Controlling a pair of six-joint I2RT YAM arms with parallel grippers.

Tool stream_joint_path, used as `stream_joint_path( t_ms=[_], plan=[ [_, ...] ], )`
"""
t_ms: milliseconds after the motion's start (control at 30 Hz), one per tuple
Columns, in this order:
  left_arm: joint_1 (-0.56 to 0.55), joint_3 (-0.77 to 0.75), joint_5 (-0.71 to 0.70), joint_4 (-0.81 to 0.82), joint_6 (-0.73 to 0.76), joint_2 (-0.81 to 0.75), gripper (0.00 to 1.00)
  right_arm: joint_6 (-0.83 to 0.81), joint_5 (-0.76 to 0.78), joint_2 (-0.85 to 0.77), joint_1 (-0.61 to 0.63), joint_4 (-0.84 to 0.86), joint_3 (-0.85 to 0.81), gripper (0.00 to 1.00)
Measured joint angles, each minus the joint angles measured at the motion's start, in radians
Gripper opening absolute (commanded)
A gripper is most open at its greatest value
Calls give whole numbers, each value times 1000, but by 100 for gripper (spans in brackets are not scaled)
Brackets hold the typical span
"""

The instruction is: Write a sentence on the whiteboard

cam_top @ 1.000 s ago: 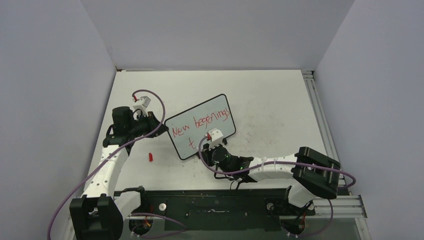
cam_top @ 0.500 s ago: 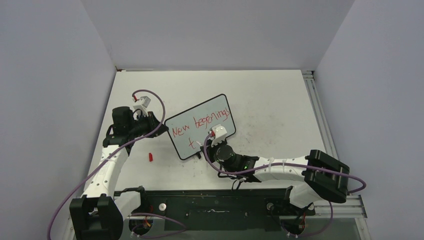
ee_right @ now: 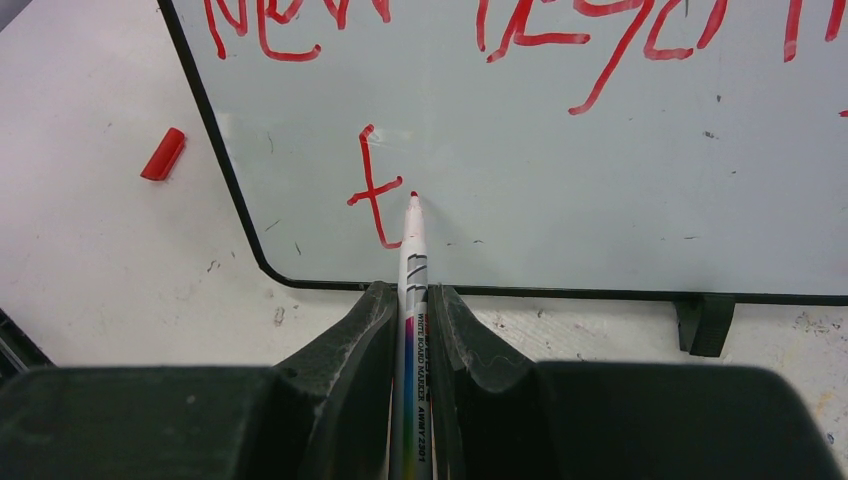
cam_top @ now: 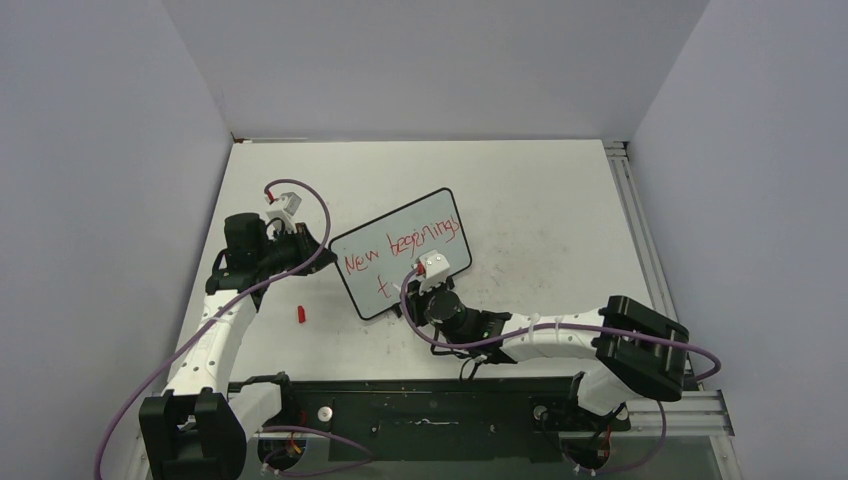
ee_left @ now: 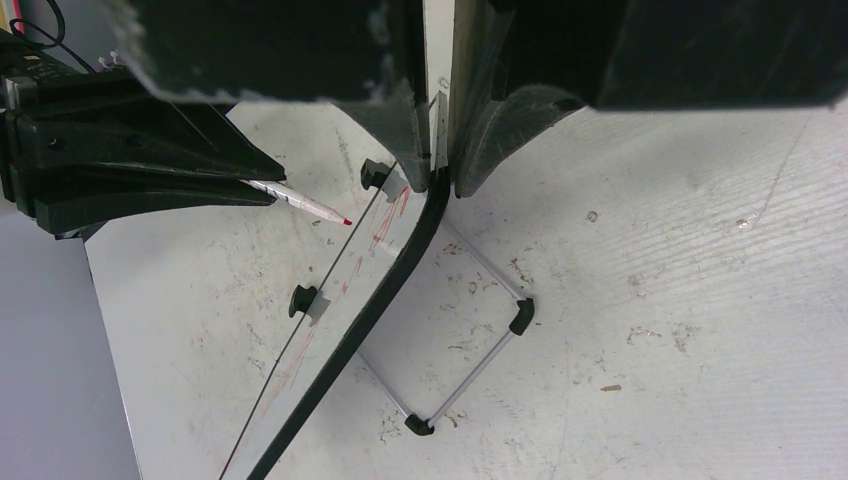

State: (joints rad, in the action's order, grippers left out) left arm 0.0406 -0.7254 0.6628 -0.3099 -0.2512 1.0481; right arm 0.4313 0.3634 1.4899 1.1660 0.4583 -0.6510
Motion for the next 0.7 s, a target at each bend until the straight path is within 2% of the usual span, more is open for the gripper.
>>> stream_joint_path(
  t_ms=[700],
  plan=[
    [-1, 0, -4, 0, 0, 0, 0, -14, -28, 52, -13, 13, -29, 5]
  ],
)
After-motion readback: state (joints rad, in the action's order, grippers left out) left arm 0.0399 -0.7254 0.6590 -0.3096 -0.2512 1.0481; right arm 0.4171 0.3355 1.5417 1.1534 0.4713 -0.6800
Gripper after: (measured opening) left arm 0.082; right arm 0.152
